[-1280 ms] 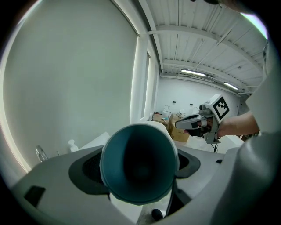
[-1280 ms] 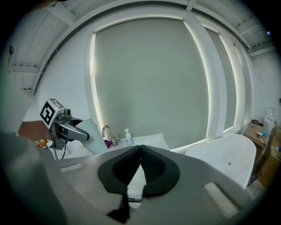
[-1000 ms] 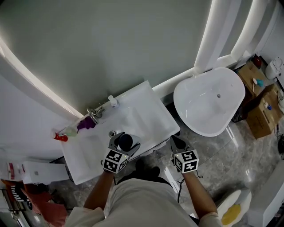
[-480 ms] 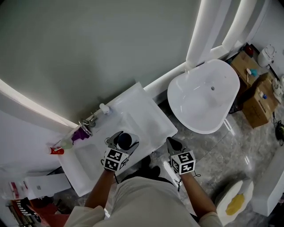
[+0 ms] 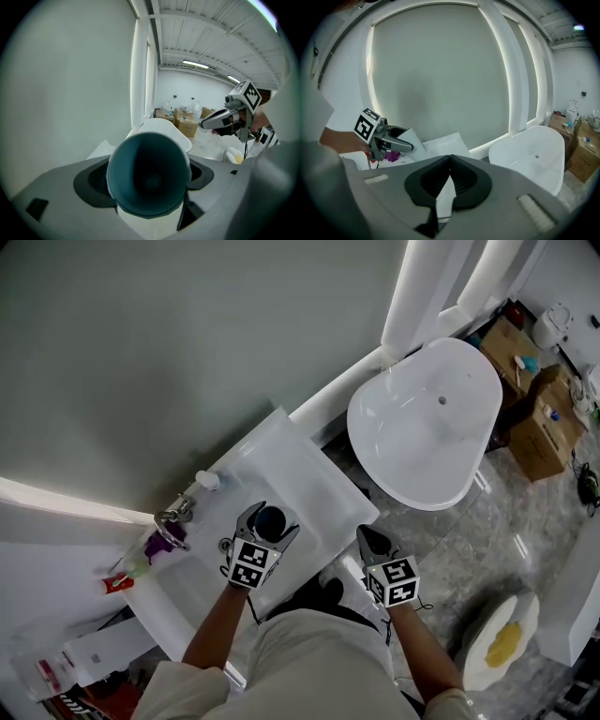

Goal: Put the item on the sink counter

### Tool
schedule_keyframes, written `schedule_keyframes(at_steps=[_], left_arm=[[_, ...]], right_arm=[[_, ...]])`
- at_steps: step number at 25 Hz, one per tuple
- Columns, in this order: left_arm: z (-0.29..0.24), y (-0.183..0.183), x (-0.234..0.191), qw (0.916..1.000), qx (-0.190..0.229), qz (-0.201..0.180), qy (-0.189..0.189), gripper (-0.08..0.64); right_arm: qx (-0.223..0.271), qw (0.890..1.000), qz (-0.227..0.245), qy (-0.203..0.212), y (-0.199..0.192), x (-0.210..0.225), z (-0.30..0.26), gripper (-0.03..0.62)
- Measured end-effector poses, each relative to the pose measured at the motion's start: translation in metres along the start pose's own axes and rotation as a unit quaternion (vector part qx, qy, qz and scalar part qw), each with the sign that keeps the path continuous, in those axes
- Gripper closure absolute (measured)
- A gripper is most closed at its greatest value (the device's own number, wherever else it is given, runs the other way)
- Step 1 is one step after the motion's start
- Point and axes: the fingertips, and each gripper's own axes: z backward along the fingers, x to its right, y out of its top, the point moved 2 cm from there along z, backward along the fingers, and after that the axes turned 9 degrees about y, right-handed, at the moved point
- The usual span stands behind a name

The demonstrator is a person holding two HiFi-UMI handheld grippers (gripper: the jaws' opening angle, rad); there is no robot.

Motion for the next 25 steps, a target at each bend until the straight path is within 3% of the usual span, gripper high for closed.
schedule_keyframes(at_steps=[13, 25], left_arm=[[-0.104, -0.029, -0.023, 0.9991, -0.019, -0.038, -0.004, 0.163], [-0.173, -0.057, -0.016, 0.998, -0.045, -0.044, -0.001, 0.163]], right_arm=[[-0.018, 0.999, -0.023, -0.033, -0.019, 0.015, -0.038, 0.581], [-0.036, 0.996, -0.054, -0.06, -0.046, 0.032, -0.042, 0.581]])
